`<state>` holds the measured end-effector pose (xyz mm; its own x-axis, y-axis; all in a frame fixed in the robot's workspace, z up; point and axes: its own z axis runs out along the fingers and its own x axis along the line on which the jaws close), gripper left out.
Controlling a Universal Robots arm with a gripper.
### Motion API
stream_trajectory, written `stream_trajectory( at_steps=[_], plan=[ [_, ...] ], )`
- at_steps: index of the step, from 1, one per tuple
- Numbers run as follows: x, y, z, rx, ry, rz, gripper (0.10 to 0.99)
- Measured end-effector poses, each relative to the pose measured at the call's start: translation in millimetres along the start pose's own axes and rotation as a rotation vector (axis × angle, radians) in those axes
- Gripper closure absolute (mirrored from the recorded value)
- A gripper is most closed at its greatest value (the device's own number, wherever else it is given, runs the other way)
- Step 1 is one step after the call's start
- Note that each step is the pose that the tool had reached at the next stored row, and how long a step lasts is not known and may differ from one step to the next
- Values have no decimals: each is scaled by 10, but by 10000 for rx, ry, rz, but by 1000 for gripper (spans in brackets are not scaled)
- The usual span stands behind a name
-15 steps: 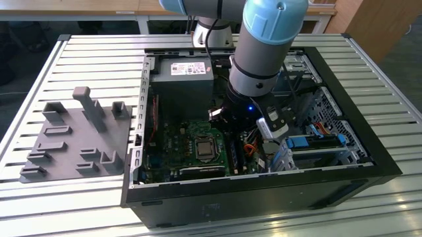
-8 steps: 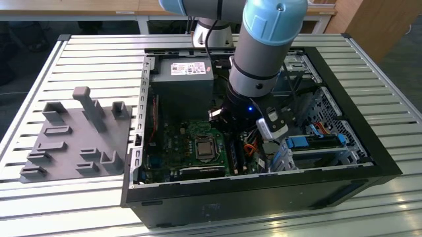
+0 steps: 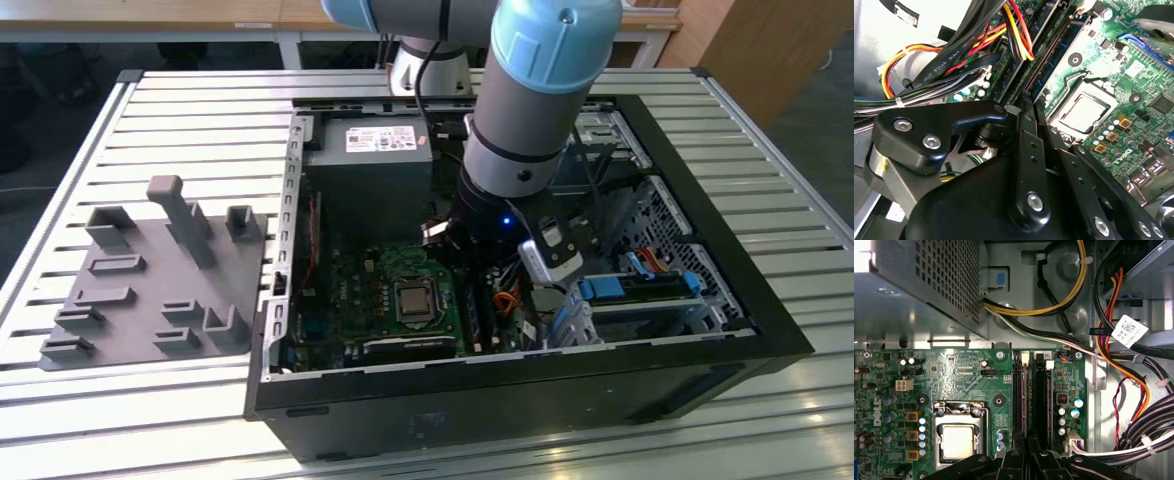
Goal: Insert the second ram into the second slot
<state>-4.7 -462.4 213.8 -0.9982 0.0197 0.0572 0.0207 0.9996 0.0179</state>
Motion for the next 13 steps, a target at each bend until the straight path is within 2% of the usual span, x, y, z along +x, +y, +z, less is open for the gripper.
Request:
stream_trajectory(
  at_steps=[8,13],
  plan=[
    [1,0,-14,-61,0,-3,945],
    [0,0,-15,-62,1,28,945]
  ],
)
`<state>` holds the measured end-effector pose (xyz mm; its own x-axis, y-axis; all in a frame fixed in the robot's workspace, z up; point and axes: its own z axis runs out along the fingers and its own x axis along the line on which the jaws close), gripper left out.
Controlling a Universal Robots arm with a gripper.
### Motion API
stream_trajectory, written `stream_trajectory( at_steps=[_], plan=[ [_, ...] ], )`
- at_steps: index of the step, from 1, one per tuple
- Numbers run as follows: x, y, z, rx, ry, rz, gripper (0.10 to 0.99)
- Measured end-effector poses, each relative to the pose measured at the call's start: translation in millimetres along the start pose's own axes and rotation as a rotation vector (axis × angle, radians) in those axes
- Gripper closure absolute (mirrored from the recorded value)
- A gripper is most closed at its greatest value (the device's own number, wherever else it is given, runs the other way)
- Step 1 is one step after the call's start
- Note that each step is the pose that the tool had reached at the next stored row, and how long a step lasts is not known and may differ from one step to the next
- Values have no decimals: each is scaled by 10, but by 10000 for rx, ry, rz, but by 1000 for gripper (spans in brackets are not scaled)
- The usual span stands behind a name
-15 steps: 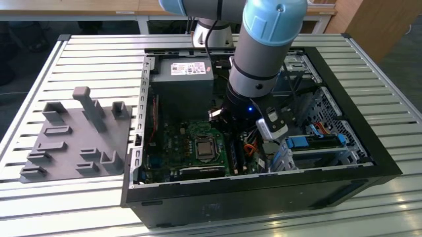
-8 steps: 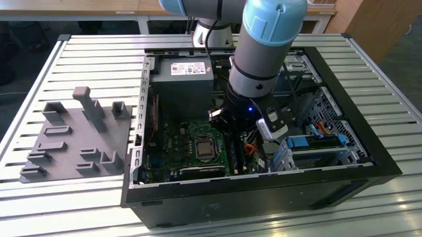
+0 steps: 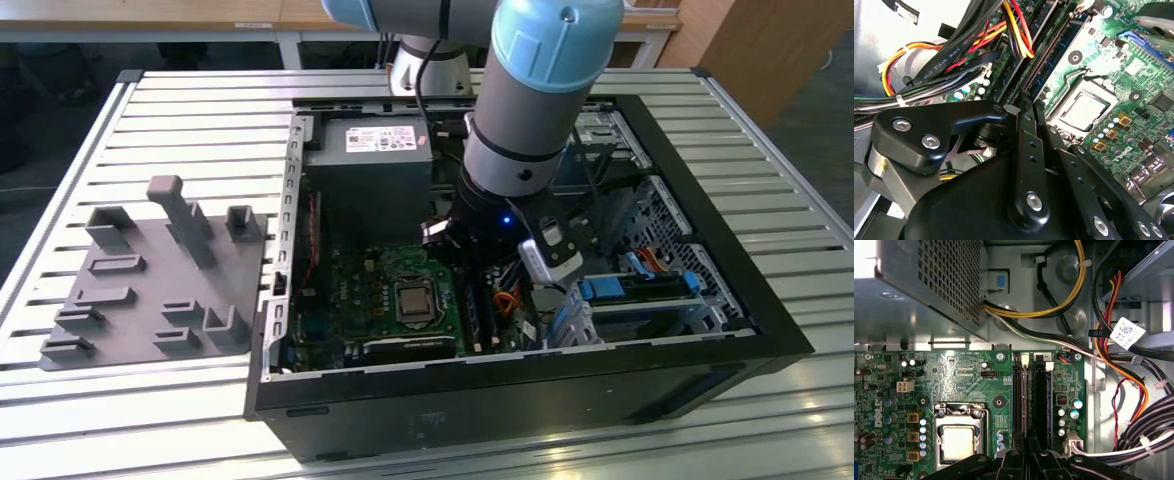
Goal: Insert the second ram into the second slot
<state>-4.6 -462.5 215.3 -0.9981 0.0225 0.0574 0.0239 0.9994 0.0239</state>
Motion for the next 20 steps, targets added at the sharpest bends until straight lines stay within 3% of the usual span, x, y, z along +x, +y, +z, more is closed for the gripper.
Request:
stream_trajectory(
  at_steps=[12,16,20],
  plan=[
    [-2,-1,34,5,0,9,945],
    [1,1,-19,1,0,9,945],
    [1,1,-23,41,-2,11,945]
  ],
)
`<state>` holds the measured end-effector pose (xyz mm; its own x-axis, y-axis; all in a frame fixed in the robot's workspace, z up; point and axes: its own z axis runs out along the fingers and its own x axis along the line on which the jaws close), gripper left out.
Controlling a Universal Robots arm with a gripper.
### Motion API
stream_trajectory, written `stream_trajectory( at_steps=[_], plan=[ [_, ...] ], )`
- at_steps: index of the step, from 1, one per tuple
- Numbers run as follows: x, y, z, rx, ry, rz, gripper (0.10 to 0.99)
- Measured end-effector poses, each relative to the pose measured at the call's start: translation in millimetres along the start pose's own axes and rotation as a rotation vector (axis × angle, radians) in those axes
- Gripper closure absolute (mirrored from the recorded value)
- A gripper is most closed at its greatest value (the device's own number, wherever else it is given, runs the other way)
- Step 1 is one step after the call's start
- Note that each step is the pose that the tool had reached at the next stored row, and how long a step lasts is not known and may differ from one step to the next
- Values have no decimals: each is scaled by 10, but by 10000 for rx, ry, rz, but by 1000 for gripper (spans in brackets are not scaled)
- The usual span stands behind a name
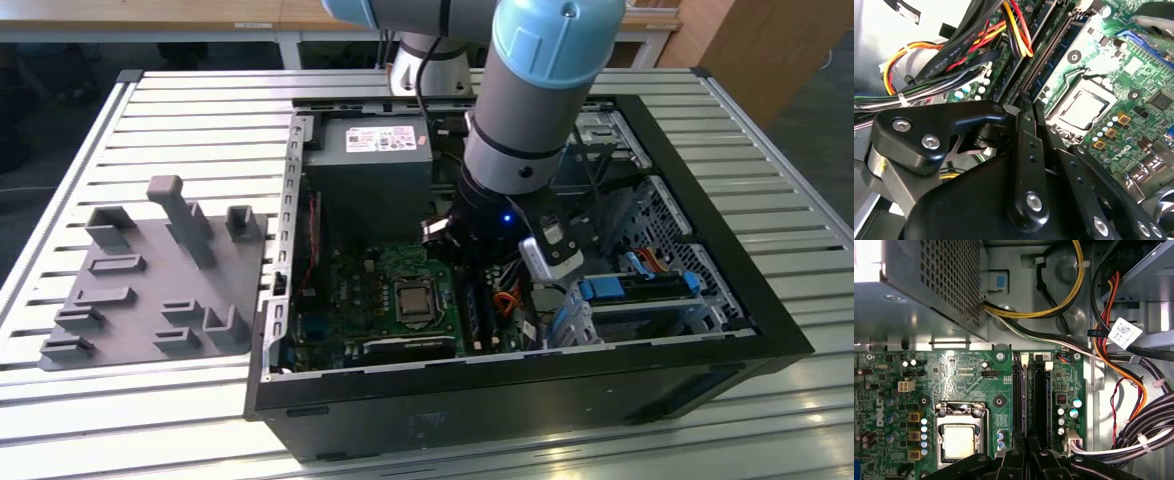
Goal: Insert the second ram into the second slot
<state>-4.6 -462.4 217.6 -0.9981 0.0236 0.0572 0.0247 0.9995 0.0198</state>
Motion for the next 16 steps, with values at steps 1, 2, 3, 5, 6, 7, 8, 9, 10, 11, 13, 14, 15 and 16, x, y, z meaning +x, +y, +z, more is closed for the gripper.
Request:
stream_trajectory(
  at_steps=[1,2,3,5,6,7,8,9,10,11,13,14,15,16],
  plan=[
    [0,-1,0,16,0,4,945],
    [0,-1,1,26,0,7,945],
    [0,0,3,30,0,8,945],
    [0,-1,7,34,0,9,945],
    [0,-1,11,33,-1,9,945],
    [0,0,15,34,0,9,945],
    [-1,-1,17,41,0,9,945],
    [-1,-1,19,44,0,9,945],
    [-1,-1,21,45,0,9,945],
    [-1,-1,23,46,0,10,945],
    [-1,-1,30,46,-1,9,945],
    [-1,-2,34,45,-1,10,945],
    [-1,-2,34,47,0,10,945],
    [-1,-2,35,46,0,9,945]
  ],
)
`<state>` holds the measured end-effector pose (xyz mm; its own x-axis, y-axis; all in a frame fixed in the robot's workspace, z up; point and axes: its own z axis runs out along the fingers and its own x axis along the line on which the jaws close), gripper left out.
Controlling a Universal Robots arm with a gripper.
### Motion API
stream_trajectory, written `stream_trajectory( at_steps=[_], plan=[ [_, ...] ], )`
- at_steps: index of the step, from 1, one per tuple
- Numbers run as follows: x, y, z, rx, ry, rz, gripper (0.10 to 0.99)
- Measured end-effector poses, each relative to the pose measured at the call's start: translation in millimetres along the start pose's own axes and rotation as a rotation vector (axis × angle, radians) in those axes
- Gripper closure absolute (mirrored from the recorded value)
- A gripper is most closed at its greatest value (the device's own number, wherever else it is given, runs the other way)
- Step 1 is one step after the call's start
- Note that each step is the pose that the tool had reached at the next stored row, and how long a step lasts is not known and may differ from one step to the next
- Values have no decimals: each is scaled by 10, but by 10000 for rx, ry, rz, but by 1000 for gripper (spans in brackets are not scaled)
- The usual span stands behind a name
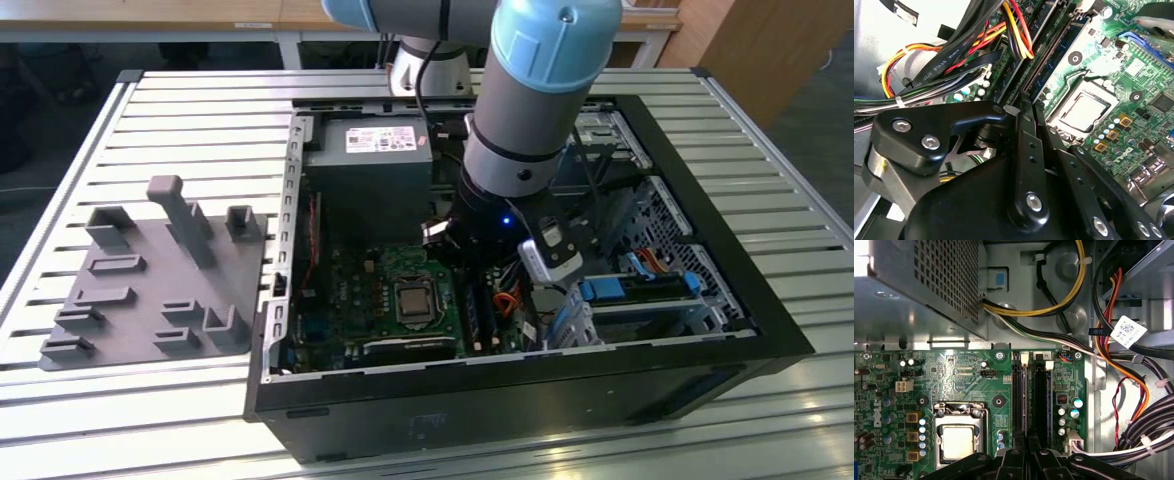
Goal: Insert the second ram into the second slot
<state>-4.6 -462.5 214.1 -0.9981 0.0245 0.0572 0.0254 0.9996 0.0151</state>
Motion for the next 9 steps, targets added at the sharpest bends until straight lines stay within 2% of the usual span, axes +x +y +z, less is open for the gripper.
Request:
stream_trajectory(
  at_steps=[9],
  plan=[
    [1,0,-18,-1,0,0,945]
  ],
)
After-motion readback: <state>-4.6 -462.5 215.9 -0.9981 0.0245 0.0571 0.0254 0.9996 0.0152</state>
